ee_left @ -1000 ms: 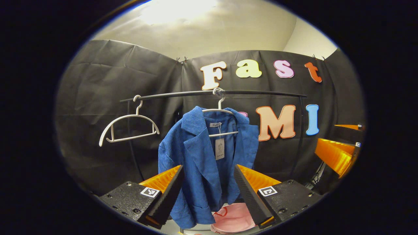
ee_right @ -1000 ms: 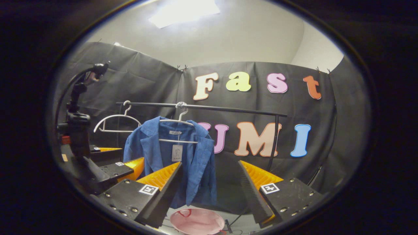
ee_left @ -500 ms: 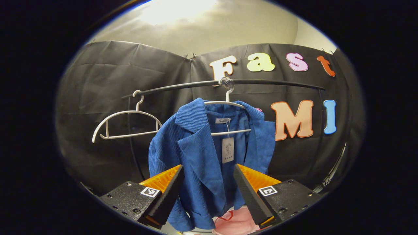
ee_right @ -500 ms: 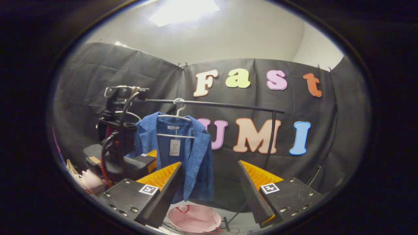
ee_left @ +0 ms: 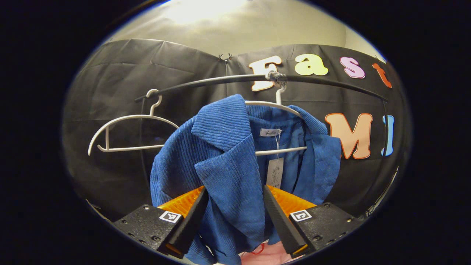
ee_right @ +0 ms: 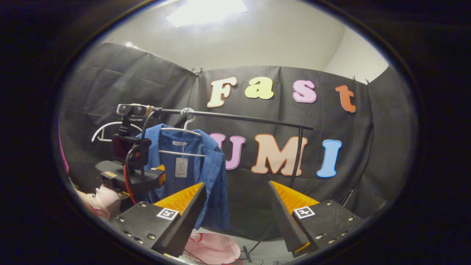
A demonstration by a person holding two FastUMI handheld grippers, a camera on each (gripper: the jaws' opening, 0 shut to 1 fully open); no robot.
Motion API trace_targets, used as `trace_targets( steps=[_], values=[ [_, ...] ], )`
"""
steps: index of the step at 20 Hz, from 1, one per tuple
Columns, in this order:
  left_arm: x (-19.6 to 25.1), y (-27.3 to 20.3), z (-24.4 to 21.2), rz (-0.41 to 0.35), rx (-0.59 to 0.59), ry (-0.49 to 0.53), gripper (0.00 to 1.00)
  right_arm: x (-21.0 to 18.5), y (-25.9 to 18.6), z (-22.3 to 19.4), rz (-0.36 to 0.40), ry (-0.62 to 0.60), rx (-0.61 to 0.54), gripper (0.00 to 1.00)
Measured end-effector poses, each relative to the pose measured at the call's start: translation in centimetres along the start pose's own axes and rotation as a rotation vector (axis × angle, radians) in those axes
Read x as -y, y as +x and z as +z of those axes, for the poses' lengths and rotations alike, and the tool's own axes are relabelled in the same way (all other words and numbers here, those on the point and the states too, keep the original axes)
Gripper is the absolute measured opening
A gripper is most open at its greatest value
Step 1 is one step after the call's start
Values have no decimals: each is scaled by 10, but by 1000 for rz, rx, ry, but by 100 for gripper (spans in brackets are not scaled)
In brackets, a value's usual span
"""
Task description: Grasp the clothes on the hanger with both hands and then place them into the laundry hamper below.
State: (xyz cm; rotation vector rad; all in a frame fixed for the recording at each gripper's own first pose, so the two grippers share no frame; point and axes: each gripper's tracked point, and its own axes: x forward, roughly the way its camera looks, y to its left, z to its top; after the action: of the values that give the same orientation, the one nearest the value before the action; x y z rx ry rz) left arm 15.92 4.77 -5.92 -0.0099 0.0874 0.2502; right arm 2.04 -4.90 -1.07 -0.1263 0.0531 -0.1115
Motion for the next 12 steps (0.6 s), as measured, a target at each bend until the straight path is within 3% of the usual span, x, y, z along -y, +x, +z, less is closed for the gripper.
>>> trace_targets(
  steps=[9, 12],
  values=[
    [-21, 14, -7, -64, -19, 41, 15, -47, 69, -12, 90, -6, -4, 97],
    [-19, 13, -7, -118, -24, 39, 8, -56, 99, -21, 105, -21, -19, 98]
  ],
)
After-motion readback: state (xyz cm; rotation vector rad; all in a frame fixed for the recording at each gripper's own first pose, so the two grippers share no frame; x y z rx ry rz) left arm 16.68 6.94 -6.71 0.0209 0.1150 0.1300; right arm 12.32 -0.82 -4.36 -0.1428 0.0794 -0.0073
